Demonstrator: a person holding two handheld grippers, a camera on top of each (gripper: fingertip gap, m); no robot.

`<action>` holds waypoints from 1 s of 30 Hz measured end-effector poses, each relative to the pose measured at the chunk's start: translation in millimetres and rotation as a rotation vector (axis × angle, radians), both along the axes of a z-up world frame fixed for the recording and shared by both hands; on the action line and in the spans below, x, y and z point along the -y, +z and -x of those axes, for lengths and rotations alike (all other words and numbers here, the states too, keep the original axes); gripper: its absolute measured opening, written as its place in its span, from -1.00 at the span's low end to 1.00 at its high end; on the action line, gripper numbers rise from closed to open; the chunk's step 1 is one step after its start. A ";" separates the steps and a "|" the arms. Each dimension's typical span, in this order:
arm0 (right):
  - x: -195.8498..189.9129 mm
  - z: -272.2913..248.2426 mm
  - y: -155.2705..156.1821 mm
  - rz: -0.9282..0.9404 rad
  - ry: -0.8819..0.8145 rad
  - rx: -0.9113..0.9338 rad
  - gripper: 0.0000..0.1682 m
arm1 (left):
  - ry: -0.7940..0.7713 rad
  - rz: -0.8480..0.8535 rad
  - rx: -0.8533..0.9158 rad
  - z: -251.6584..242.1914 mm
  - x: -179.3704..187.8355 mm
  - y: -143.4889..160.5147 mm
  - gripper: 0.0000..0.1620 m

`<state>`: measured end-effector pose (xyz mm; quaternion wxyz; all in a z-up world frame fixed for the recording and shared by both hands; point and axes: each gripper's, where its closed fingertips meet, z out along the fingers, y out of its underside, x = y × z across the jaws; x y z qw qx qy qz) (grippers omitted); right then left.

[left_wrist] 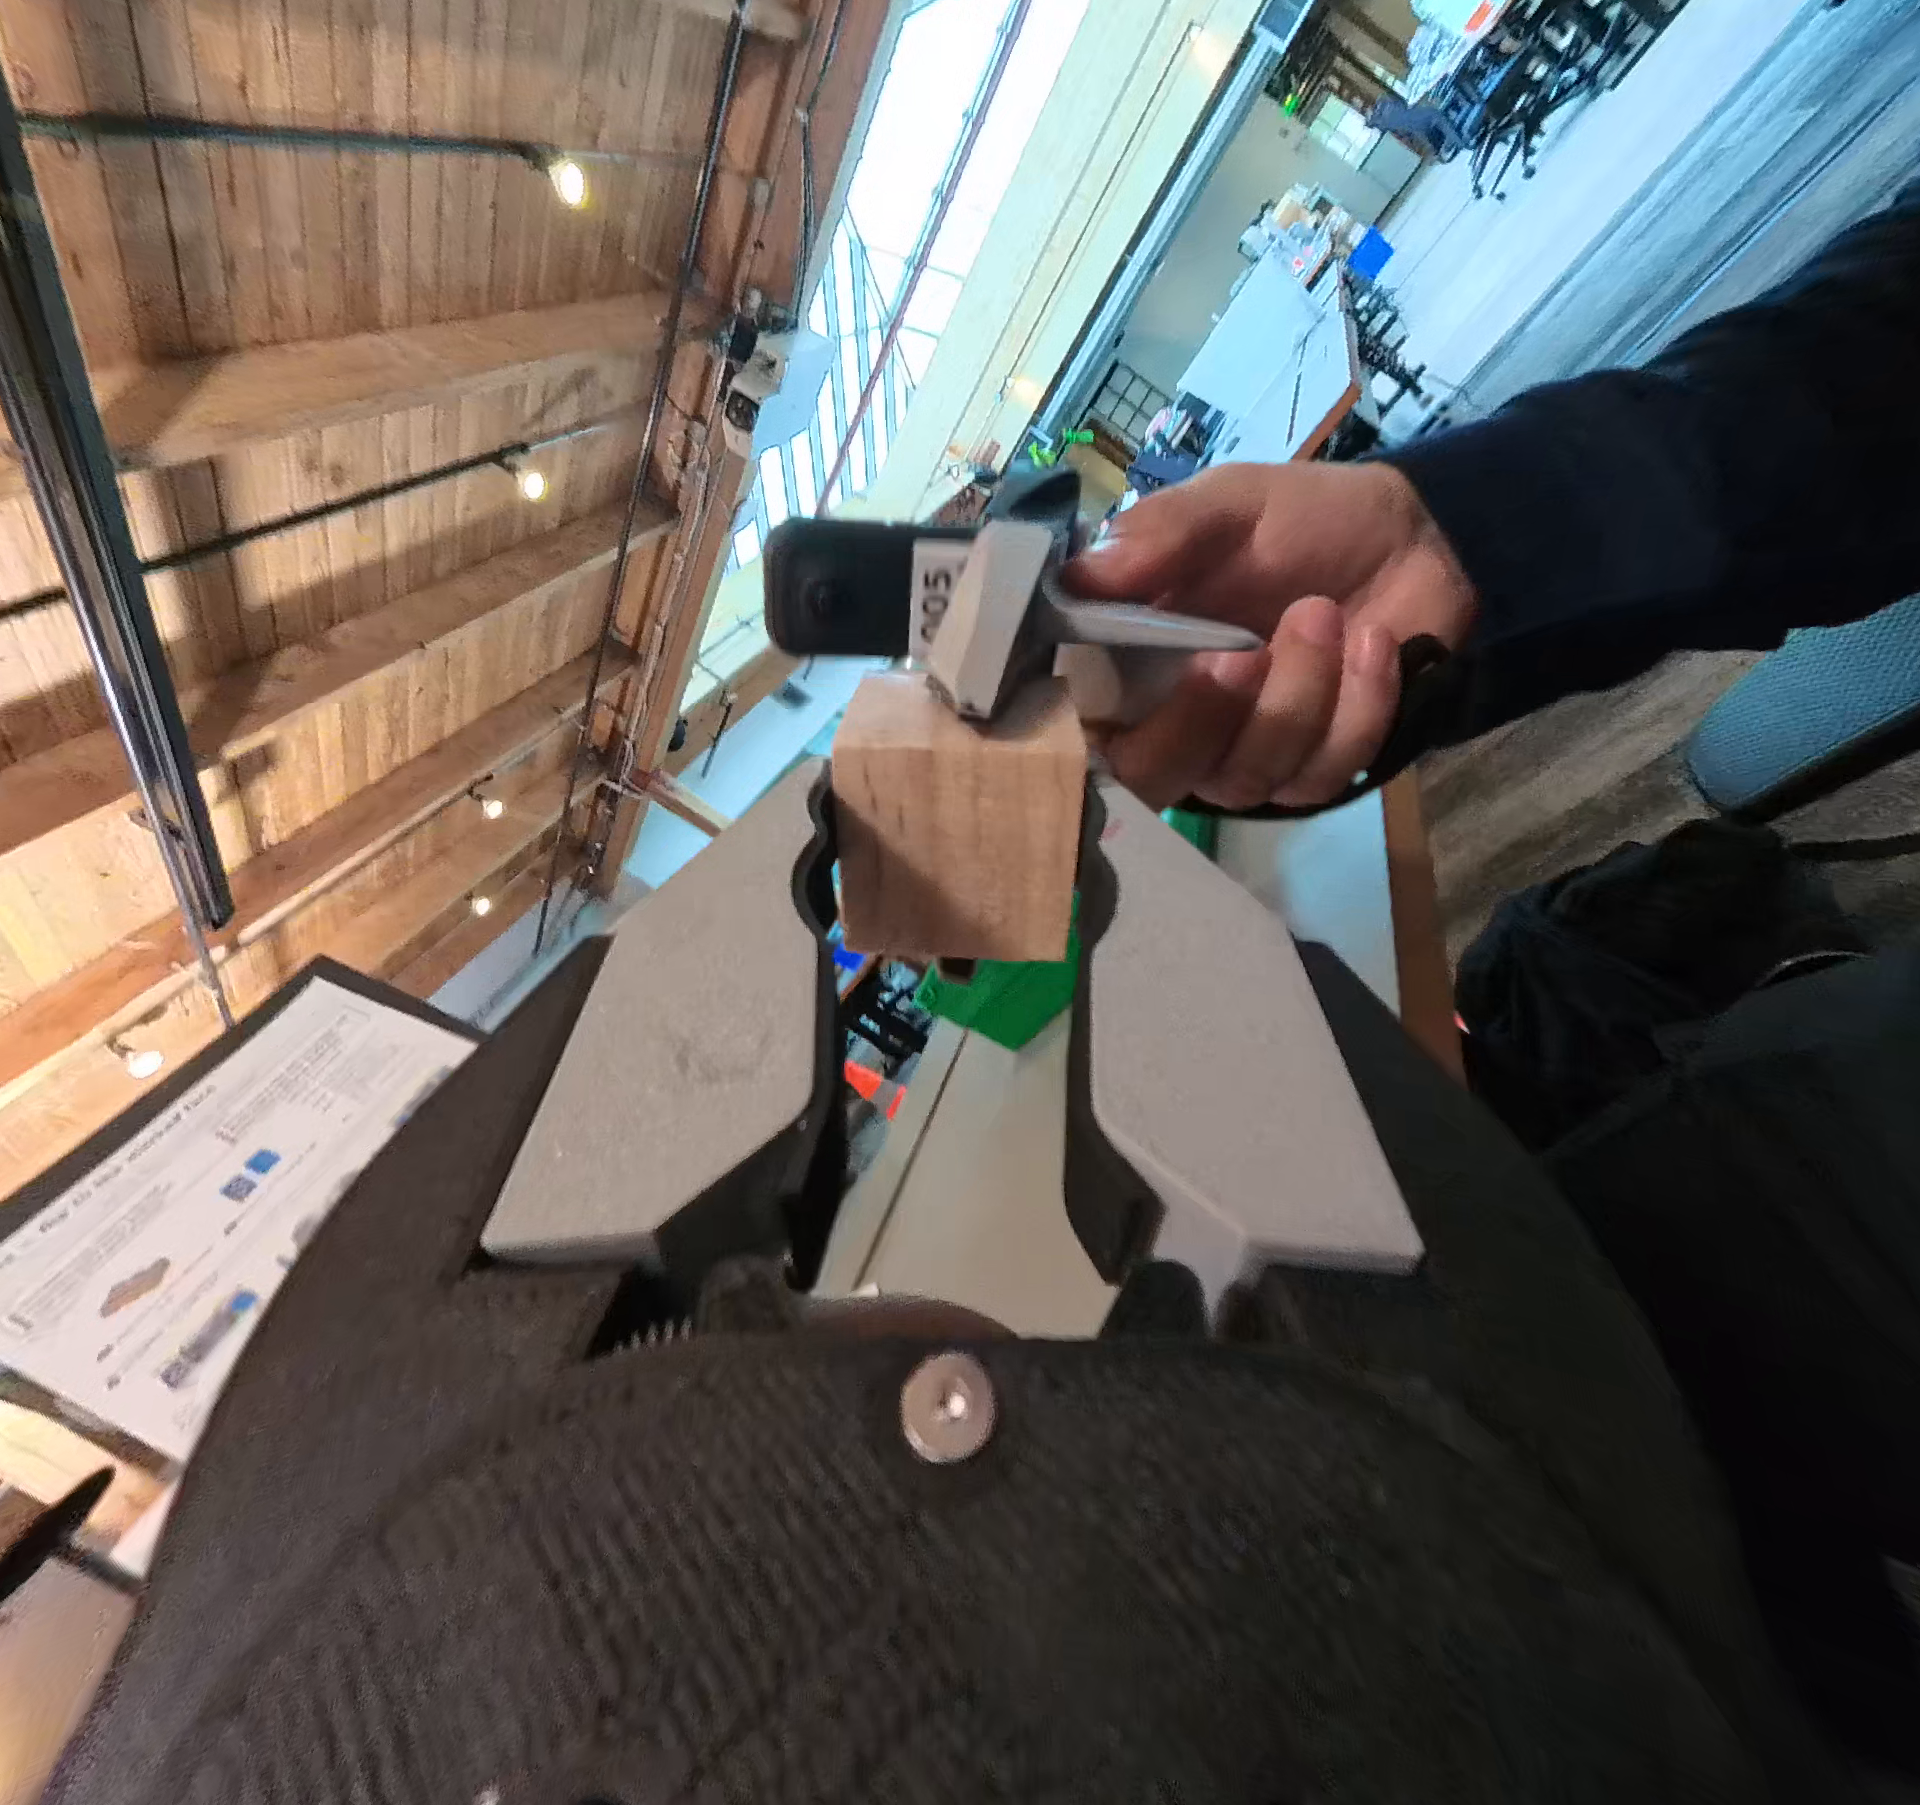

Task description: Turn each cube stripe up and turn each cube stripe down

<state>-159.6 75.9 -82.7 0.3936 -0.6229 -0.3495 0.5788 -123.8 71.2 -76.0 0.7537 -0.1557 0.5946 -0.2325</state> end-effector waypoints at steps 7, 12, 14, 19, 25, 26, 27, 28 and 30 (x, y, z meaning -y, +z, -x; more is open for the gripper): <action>-33.7 -29.0 -9.4 -0.096 -0.221 0.146 -0.50 | 0.056 0.196 -0.112 -1.4 -27.7 -15.4 -0.34; -96.0 -171.6 7.0 -0.170 -0.740 0.235 -0.50 | 0.191 0.199 -0.113 14.6 -57.6 -10.9 -0.44; -116.1 -265.1 -1.7 -0.160 -1.071 0.354 -0.51 | 0.259 0.180 -0.107 20.9 -69.4 -7.9 -0.47; -127.3 -395.3 -40.7 -0.037 -1.465 0.464 -0.50 | 0.108 0.469 -0.379 12.5 -64.0 -58.8 -0.55; -174.8 -462.7 -76.2 0.049 -1.556 0.720 -0.49 | 0.335 0.962 -0.573 -14.4 -124.1 -149.2 -0.61; -185.1 -472.8 -79.6 0.079 -1.547 0.752 -0.49 | 0.328 0.997 -0.562 -14.9 -126.9 -147.2 -0.60; -195.5 -479.8 -85.9 0.121 -1.517 0.780 -0.49 | 0.285 1.035 -0.539 -16.0 -125.1 -140.4 -0.60; -204.7 -483.3 -96.0 0.182 -1.471 0.805 -0.49 | 0.231 1.070 -0.514 -16.6 -121.4 -133.0 -0.59; -215.8 -485.0 -119.8 0.303 -1.380 0.867 -0.49 | 0.158 1.116 -0.480 -16.0 -116.0 -126.8 -0.60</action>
